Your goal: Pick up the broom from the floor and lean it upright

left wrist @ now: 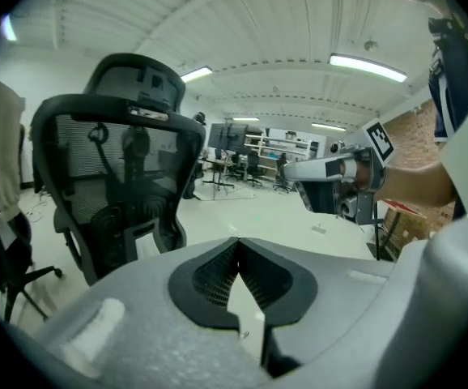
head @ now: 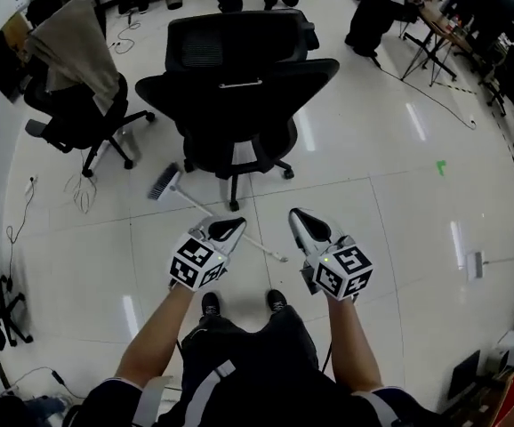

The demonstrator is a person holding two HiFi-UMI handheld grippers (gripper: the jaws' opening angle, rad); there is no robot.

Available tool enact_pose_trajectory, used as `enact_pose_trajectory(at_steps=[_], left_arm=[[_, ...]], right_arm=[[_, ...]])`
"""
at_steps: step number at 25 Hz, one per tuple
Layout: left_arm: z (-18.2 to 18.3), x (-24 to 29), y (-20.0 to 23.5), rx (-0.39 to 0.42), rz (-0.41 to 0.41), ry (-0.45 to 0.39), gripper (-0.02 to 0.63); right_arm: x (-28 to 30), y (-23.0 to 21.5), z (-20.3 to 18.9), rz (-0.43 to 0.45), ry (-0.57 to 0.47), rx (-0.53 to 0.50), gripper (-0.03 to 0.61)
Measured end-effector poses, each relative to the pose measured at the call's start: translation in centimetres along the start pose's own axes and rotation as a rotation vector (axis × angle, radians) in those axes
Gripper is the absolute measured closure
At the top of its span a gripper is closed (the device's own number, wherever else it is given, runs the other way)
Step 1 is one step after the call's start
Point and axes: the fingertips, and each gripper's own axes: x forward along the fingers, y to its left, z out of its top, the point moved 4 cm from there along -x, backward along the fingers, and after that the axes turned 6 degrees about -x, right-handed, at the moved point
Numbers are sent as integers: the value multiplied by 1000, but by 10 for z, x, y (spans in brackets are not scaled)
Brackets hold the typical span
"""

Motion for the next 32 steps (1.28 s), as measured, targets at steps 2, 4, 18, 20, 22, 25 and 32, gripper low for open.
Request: enact_pose_trajectory(at_steps=[2, 4, 18, 20, 22, 25, 32], left_arm=[[-11, 18, -1, 29, -81, 48, 612], [-23, 37, -3, 44, -154, 94, 612], [-202, 187, 2, 297, -457, 424, 612], [-247, 212, 6, 349, -478, 468, 612], [-291, 236, 10, 370, -491, 509, 612], [-348, 268, 20, 394, -510, 558, 612], [-475, 350, 54, 465, -518, 648, 598]], right_arm=[[-12, -7, -13, -88, 12, 28, 572], [-23, -14, -28, -172, 21, 59, 572], [-74, -84, -194, -523, 53, 166, 572], [-75, -98, -227, -546, 61, 163, 572], [-77, -112, -262, -567, 74, 165, 572], [-70, -129, -308, -581, 76, 166, 572], [-40, -179, -416, -531, 39, 190, 572]])
